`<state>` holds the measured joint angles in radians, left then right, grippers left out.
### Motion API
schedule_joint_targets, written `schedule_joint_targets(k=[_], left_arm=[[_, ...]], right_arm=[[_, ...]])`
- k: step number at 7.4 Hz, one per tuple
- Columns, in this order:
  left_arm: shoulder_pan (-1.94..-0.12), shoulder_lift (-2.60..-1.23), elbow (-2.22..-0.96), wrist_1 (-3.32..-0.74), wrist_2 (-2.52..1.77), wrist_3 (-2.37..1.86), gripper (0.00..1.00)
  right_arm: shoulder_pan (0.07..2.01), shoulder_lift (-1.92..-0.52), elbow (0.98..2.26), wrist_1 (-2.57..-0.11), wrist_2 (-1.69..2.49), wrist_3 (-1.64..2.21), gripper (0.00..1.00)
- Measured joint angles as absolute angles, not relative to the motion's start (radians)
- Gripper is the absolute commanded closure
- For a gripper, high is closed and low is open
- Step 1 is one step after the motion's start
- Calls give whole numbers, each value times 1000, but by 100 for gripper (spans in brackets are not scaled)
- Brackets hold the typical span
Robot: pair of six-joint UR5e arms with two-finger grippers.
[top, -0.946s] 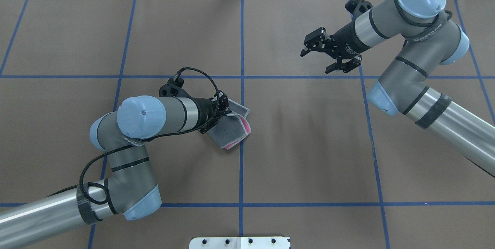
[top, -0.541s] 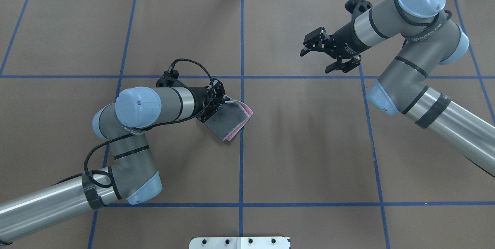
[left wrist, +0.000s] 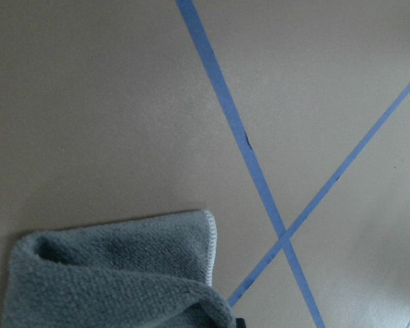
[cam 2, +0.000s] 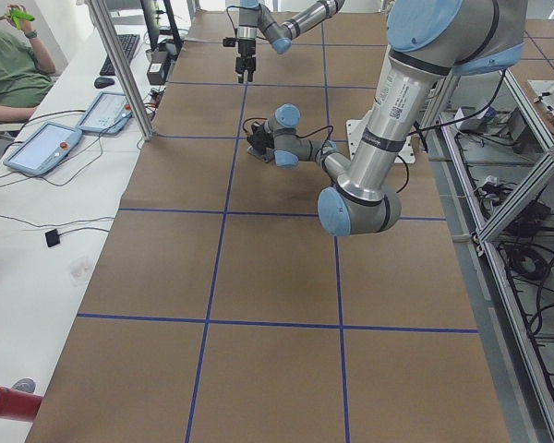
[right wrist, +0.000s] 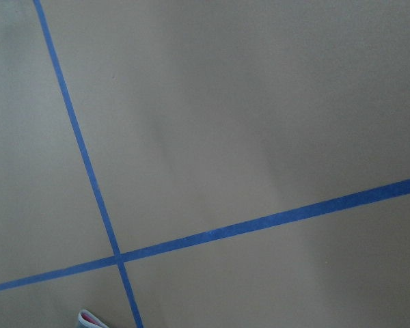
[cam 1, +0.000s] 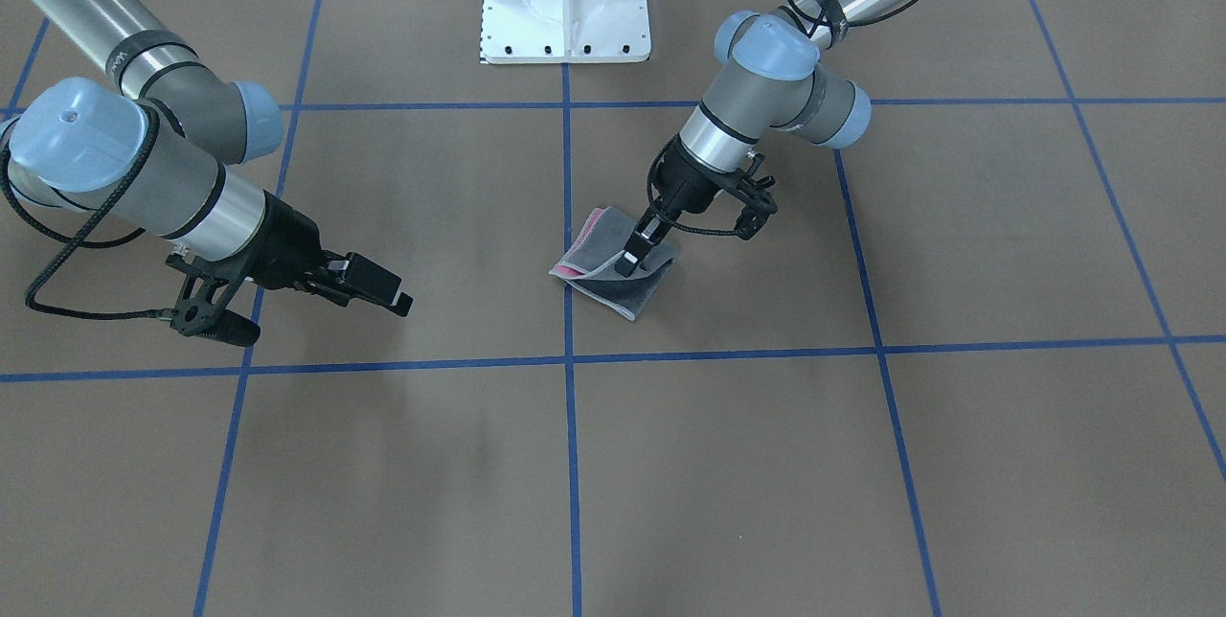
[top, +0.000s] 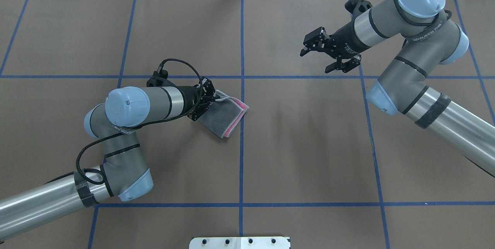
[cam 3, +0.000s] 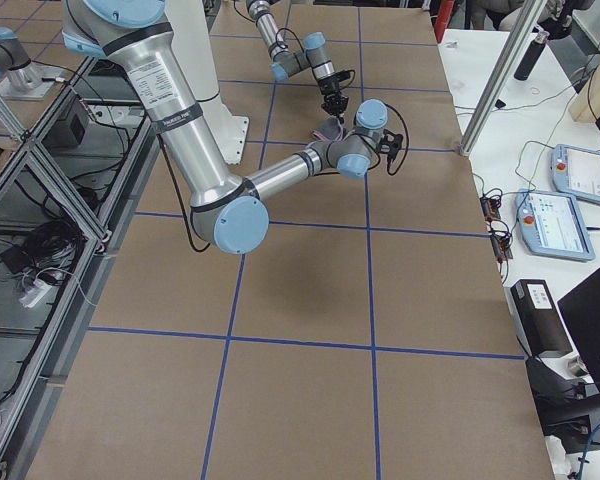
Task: Fold towel twice with both arms
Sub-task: 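Lay the folded end onto the far end and open the left gripper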
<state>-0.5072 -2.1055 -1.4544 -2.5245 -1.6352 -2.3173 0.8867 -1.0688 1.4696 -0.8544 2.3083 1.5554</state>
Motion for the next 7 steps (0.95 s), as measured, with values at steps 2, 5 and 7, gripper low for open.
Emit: schedule_joint_targets(k=[2,5,7], left_arm=[[-508,-2103,-1438,-2528,-1635,-2319,100],[-507,-2110,-1414,-2529,-1633,-2343,1],[-507,-2112,-1406,-2530,-1627,-2346,0]], right_arm=[[887,-1068,1470,-854,2308,1555,1],[887,-1069,1470,-854,2307,1554,1],[887,-1069,1470,-854,2307,1554,1]])
